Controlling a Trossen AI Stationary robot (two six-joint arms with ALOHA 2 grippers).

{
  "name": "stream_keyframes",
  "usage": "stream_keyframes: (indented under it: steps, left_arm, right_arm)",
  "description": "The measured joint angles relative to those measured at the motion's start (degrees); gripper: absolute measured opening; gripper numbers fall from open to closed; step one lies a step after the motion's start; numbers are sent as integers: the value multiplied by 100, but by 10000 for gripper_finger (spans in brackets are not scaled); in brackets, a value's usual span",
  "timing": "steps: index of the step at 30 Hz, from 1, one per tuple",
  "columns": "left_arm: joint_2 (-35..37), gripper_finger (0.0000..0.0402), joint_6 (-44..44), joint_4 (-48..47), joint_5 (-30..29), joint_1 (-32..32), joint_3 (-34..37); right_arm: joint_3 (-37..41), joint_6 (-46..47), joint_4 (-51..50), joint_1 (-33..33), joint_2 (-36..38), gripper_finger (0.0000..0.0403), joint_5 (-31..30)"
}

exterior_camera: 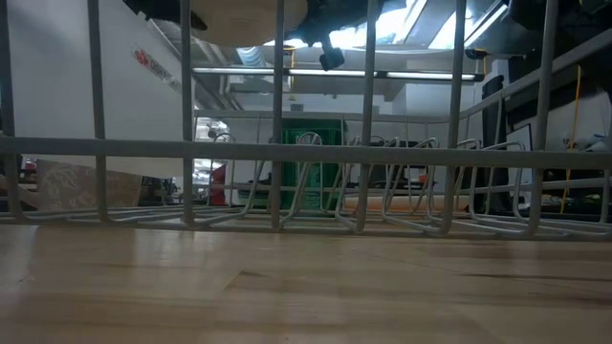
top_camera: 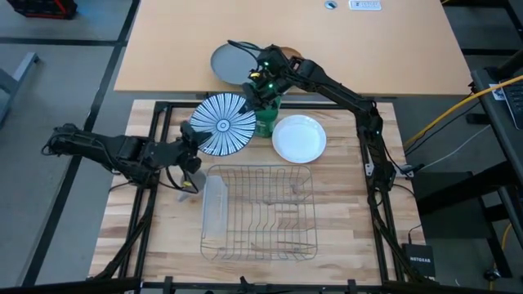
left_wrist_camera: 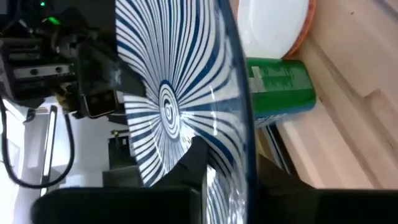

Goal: Sort dishes
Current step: Put the blue plate in the dish rack

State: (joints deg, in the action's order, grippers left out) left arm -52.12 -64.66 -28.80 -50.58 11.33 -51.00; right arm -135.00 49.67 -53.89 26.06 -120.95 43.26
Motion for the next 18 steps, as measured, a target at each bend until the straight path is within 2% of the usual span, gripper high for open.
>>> stream_keyframes:
  steps: [10, 13, 18]
  left_arm:
    - [-7, 30, 420, 13, -98, 179, -4]
    - [-13, 27, 601, 11, -260, 238, -4]
    - [38, 15, 1184, -15, -551, 372, -4]
  right_arm:
    - [2, -244, -41, -31, 0, 105, -330]
    - [2, -309, -29, -31, 0, 115, -470]
    - [2, -1059, -15, -26, 0, 116, -629]
